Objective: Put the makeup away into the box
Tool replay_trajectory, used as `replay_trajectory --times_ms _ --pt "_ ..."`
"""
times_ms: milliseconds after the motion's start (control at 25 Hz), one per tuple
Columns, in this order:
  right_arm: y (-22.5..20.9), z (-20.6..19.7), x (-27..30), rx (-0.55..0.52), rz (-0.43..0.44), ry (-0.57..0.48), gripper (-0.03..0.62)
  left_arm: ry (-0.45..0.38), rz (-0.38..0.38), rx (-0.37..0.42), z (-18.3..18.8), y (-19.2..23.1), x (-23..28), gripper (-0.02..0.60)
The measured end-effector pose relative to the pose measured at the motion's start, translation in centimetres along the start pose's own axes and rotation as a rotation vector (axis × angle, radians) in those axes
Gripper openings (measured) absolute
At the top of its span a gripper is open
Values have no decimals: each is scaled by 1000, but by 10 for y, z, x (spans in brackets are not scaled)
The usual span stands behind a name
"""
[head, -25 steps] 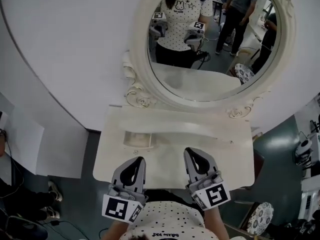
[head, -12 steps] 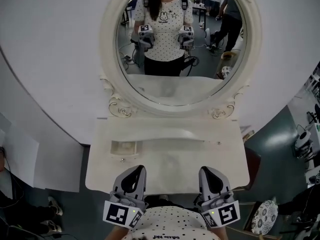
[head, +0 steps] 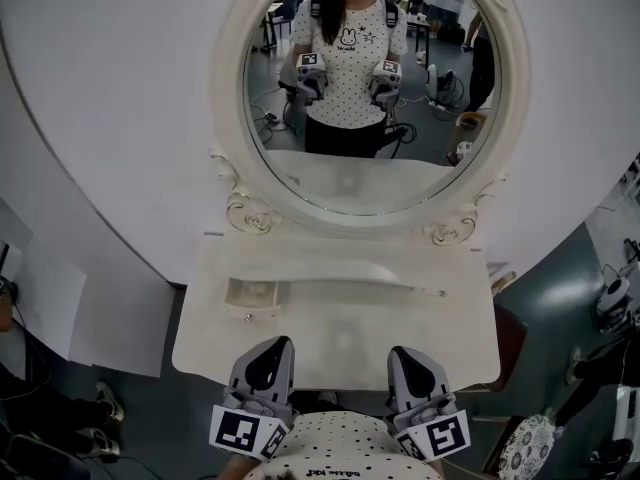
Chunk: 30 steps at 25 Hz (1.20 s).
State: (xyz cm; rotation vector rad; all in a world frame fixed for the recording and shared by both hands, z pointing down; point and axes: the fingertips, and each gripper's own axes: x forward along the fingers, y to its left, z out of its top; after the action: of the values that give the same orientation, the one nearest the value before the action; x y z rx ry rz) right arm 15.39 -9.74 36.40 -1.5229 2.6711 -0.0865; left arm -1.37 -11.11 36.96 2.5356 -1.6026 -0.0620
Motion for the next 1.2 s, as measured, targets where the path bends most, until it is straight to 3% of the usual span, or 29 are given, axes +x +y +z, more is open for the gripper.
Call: replay_trajectory --times_ms 1200 --pt "8 -4 -7 2 27 9 5 2 -2 -4 -4 -13 -10 5"
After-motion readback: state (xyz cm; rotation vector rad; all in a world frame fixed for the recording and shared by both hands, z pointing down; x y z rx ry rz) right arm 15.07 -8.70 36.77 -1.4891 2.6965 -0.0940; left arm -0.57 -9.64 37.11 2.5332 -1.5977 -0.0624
